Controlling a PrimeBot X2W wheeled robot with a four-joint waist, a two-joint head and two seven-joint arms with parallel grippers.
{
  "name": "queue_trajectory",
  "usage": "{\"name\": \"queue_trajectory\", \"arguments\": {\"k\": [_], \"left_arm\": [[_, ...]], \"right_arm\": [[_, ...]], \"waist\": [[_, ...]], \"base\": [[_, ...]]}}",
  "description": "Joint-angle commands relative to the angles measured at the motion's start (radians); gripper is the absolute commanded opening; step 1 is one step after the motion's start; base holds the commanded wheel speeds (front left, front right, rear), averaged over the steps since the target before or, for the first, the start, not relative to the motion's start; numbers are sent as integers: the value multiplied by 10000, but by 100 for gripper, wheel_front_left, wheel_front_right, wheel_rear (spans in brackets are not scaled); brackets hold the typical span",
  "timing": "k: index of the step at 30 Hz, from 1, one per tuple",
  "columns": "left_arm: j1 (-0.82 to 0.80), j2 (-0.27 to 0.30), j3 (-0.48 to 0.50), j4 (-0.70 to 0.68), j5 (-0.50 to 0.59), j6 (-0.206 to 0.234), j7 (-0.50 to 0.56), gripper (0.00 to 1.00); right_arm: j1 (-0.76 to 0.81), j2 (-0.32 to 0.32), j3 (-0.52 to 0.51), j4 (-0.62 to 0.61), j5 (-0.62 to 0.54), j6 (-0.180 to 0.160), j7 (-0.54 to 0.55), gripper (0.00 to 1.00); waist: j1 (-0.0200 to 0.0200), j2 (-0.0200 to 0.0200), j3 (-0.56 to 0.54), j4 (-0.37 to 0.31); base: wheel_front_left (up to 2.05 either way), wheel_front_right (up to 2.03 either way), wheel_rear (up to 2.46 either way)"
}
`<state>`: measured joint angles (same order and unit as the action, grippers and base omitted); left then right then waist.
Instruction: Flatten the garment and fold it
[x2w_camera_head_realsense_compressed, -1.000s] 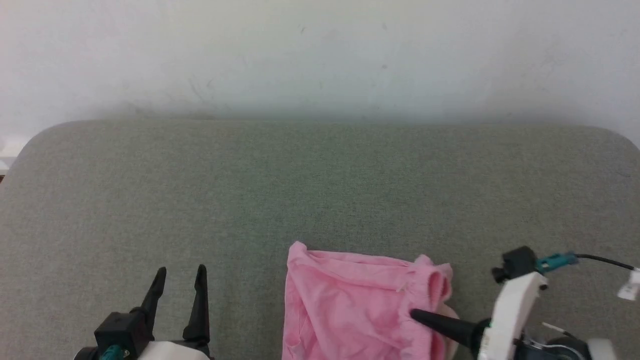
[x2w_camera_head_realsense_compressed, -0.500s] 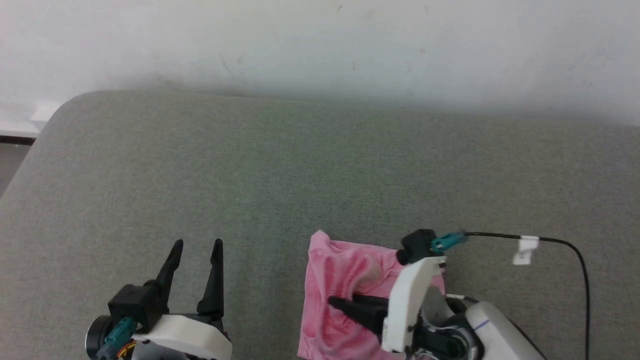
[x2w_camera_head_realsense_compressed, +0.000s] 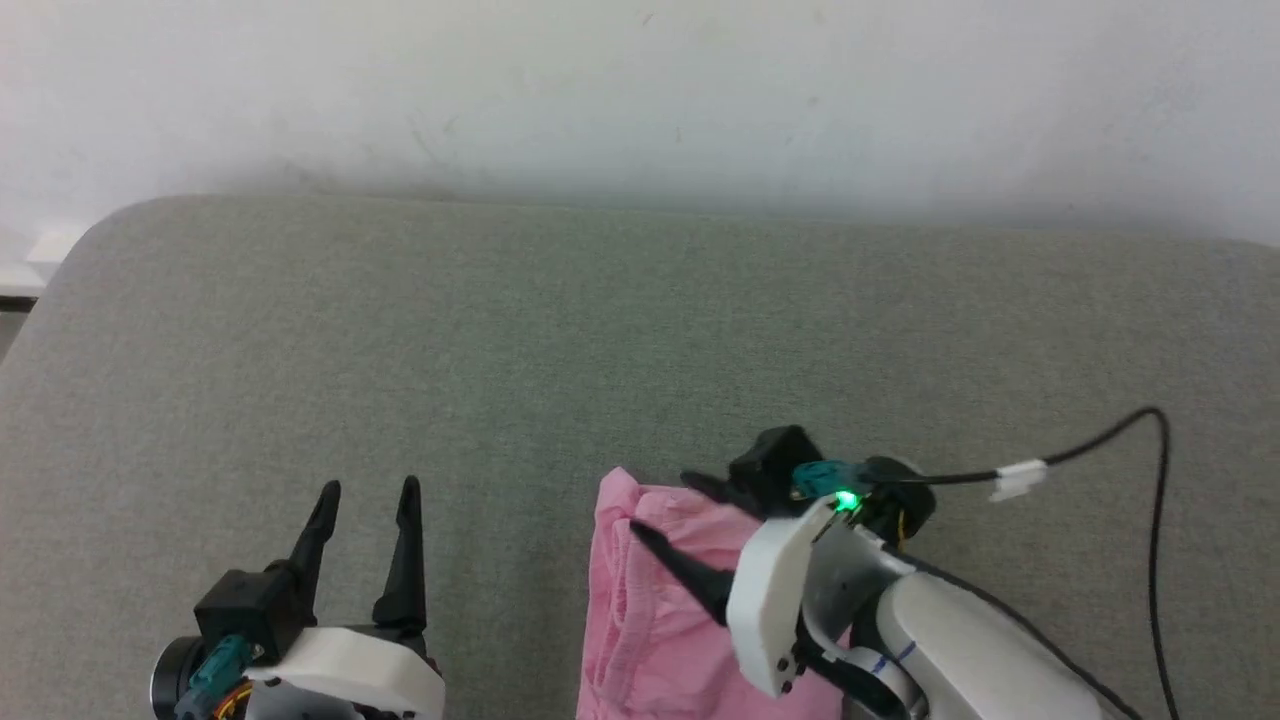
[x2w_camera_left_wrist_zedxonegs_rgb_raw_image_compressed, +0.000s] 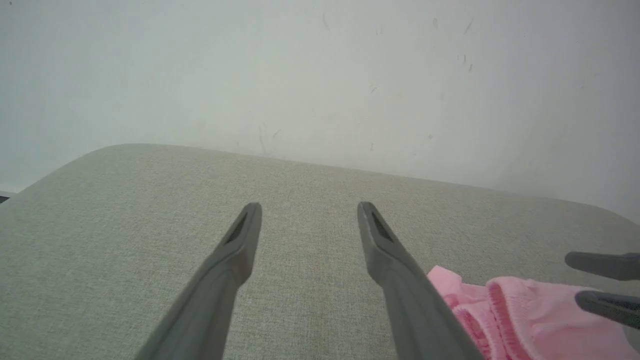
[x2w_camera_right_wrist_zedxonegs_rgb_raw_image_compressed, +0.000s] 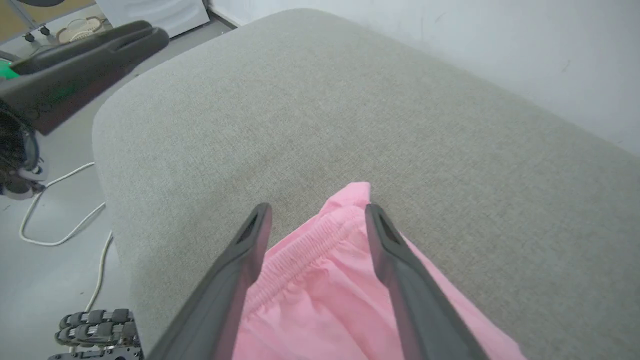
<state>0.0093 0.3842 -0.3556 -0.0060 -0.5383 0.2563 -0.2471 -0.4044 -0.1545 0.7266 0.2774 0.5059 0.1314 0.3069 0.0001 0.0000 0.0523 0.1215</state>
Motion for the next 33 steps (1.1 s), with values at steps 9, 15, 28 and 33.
{"name": "queue_trajectory", "arguments": {"k": [9,15,28,33], "left_arm": [[312,-61,319,-83,-97,28,-102,100],[544,-26,478,-127,-131,-13,-121,100],[782,-95,875,-11,-52,-161,-142,100],[758,-156,1100,44,44,-308,-145,100]], "right_arm": [[1842,-206,-2714,-1864,-2097,-7,-2608,100],[3474,67,-4922,-2749,-2884,-7,-3461,100],[4972,759,-8766,-2531,-1284,-7,-1964,100],[4914,608,-8617,-1313,334,-7,645,100]], "waist": [[-1,0,-416,-707],[-1,0,-568,-945],[-1,0,-564,-1147],[-1,0,-457,-1019]], "base": [[0,0,0],[0,0,0],[0,0,0],[0,0,0]]}}
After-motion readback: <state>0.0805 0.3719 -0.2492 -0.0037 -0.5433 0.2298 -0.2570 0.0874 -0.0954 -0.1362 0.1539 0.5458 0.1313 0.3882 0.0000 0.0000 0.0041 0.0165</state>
